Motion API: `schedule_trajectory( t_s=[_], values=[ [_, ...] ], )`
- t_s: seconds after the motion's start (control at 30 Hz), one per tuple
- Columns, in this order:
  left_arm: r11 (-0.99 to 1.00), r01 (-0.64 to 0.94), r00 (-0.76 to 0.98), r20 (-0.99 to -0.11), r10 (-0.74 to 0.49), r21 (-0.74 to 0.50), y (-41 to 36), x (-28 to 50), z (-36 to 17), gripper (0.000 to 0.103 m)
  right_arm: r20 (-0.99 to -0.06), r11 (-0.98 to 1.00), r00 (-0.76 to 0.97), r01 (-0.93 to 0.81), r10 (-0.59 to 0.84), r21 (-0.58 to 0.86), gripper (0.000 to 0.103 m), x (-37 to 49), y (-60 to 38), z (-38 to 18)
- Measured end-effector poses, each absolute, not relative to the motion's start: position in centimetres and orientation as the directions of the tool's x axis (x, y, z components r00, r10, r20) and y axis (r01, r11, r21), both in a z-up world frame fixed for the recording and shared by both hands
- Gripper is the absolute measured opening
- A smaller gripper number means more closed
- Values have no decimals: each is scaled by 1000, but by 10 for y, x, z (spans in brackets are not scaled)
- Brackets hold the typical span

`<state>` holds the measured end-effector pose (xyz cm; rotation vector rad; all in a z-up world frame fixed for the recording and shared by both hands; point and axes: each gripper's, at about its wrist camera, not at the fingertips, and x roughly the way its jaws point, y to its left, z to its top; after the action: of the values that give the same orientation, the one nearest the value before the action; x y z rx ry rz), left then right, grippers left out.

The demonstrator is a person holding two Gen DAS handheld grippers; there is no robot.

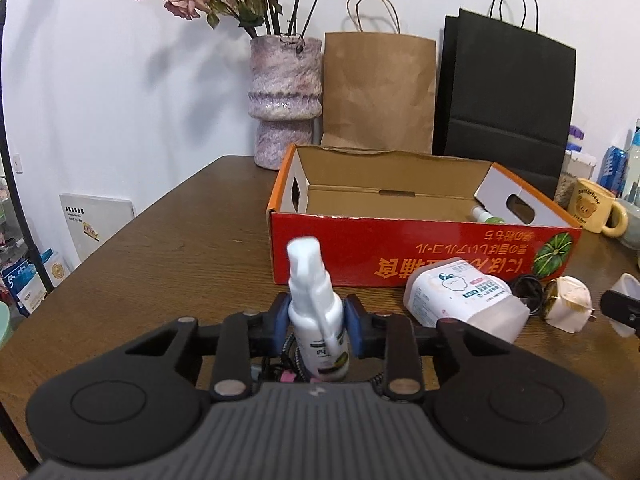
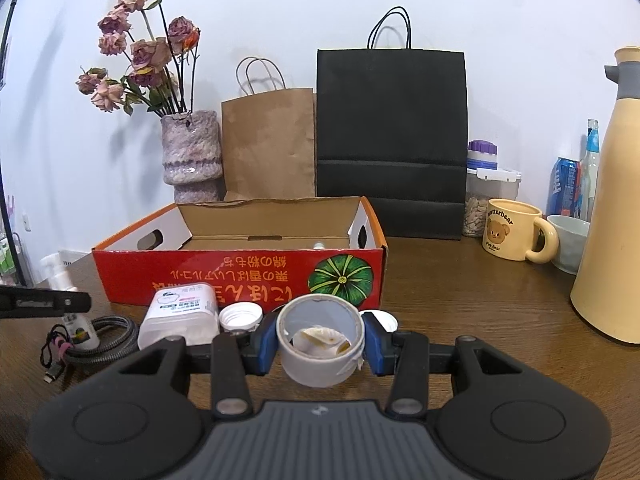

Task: Organize rigid objects
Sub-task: 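Lift the white spray bottle with the left tool while the right tool lifts the tape roll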

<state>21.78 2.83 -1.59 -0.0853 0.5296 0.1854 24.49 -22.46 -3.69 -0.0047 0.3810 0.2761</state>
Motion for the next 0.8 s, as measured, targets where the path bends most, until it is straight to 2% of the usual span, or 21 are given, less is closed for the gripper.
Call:
schedule_trajectory(
  t_s=[0.43, 0.8],
  values=[
    [980, -184, 889, -438, 135, -72, 29, 192, -1, 30, -359, 963, 895, -267, 265, 45, 43, 244, -225, -36],
    [984, -152, 914, -392, 102, -98, 19, 200, 31, 30, -301, 952, 906, -306, 296, 14, 43, 241, -209, -11]
  ],
)
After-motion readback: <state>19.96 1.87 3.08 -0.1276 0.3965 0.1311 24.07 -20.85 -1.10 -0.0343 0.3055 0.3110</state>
